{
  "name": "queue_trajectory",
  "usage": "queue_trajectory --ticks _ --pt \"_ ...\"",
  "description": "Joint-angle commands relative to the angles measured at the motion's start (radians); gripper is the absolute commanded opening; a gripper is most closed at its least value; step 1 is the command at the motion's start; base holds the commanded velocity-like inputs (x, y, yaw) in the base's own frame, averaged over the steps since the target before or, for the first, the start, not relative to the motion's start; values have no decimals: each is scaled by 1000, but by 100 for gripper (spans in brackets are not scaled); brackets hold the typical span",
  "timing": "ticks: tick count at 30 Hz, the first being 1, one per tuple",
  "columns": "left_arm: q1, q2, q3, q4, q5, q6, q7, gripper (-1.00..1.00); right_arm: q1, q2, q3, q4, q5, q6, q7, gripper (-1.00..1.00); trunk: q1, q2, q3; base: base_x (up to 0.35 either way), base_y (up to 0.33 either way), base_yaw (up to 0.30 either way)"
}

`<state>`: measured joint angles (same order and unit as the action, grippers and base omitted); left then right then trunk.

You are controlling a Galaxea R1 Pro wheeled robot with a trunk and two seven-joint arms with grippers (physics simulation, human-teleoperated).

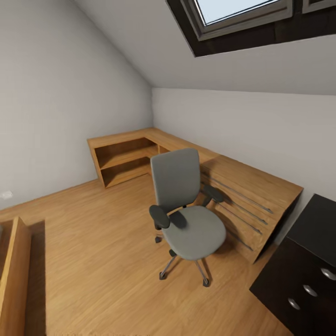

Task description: In the bedroom, organize the workspace by keeping the computer under the desk, ensuring the monitor is on the desk, placing the keyboard on the desk next to the monitor, placing the mouse on the desk next to the keyboard, moving the folder from the swivel chair onto the desk next to the mouse, stacking the notebook on top of the folder with the pen on top of the notebook, and positioning the swivel chair next to the desk.

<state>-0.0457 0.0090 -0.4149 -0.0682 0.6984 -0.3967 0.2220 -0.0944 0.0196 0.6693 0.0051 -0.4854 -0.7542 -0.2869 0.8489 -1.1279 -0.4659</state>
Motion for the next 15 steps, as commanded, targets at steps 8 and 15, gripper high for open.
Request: queue_trajectory --ticks 8,15 --pt "0 0 -8 -1 3 -1 7 100 -1 2 10 0 -5 16 -4 100 0 -1 -1 0 0 279" --pt "0 0 -8 -1 3 -1 7 100 -1 3 11 -2 -4 42 -2 100 0 -1 -2 0 0 279"
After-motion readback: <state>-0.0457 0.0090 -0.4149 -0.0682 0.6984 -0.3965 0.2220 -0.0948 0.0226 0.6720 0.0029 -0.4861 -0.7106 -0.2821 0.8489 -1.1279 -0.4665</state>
